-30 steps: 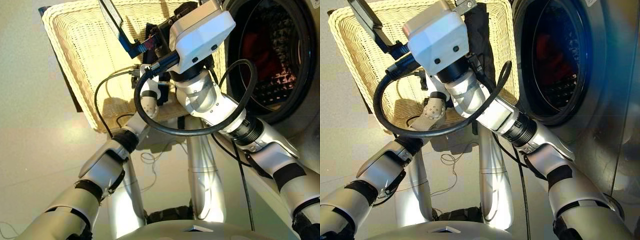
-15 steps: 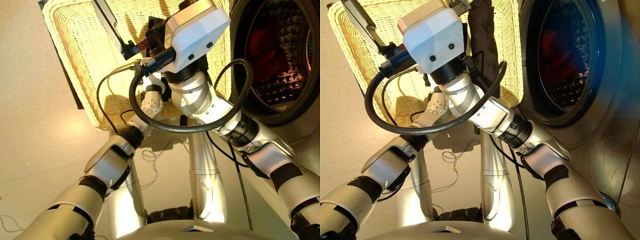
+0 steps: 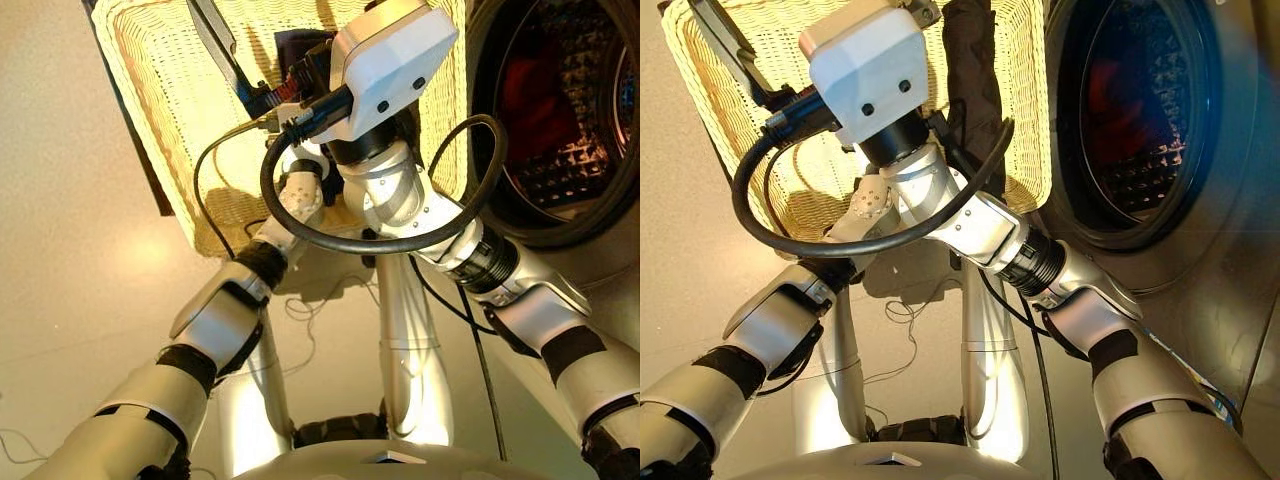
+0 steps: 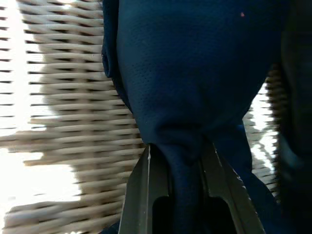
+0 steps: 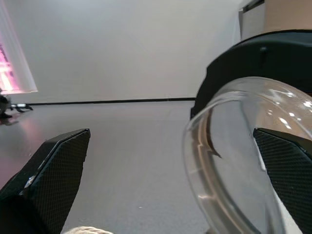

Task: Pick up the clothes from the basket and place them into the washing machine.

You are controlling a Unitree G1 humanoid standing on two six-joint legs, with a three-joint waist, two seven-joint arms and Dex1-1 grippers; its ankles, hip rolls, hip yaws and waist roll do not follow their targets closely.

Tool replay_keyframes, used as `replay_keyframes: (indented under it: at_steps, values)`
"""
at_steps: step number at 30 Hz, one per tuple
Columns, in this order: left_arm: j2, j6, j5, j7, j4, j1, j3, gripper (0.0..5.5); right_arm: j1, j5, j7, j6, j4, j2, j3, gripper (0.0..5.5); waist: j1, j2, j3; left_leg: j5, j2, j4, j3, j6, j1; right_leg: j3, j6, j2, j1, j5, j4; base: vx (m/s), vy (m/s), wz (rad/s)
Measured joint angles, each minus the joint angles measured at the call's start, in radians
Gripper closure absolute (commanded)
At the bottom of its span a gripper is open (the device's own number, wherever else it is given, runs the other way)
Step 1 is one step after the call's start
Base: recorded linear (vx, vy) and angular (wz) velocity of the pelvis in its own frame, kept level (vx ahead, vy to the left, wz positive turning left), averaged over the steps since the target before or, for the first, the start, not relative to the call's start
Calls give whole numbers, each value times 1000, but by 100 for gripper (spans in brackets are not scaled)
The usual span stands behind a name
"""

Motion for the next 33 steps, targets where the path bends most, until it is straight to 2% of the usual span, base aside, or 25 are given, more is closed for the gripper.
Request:
replay_keyframes:
  at_steps: [3,7,10,11,14,17,18,21,28,33]
  values:
    - [33,20,0,-4,-70,31,-28,550,48,32,2,0,14,-34,-12,0,-1,0,0,2,-3,-19,1,1,20,1,-1,-3,14,2,-7,0,0,0]
    - [75,22,-1,-6,-131,106,-44,550,109,50,-5,1,34,-102,-52,0,-1,0,0,2,-4,-46,5,2,54,1,-10,-9,43,5,-27,0,0,0]
    - [140,18,-19,-4,-263,201,-46,550,166,60,-20,1,39,-140,-111,0,5,0,1,11,-5,-77,9,-5,89,-1,-10,-13,73,6,-42,0,0,0]
    - [164,20,-20,-3,-286,220,-38,550,181,60,-21,1,43,-151,-128,0,9,1,1,12,-8,-90,9,-1,102,-1,-14,-18,83,4,-50,0,0,0]
    - [261,15,-16,-4,-448,322,-3,550,251,64,-17,1,45,-167,-181,0,15,1,2,31,-12,-152,7,-4,153,-11,-22,-28,130,9,-94,0,0,0]
    - [296,7,10,-6,-534,406,57,550,326,101,8,0,41,-180,-200,0,24,2,3,51,-12,-236,6,-11,244,-28,-23,-37,216,12,-158,50,2,64]
    - [301,-3,22,-6,-540,413,67,550,339,109,12,-1,35,-181,-203,0,35,5,0,61,-11,-251,7,-15,265,-31,-27,-38,235,21,-171,0,0,0]
    - [345,-8,85,-21,-661,468,97,550,368,152,74,-2,-1,-185,-213,0,41,7,2,82,-12,-325,4,-14,326,-46,-29,-45,302,37,-235,115,17,65]
    - [412,-32,234,-54,-785,511,137,550,391,297,226,-3,-85,-202,-204,0,53,7,1,140,-21,-518,11,-11,528,-64,-25,-64,499,81,-417,96,13,35]
    - [460,-59,276,-84,-860,517,141,550,370,439,326,2,-134,-225,-157,0,73,7,1,148,-20,-580,17,-8,627,-75,-24,-70,600,92,-485,0,0,0]
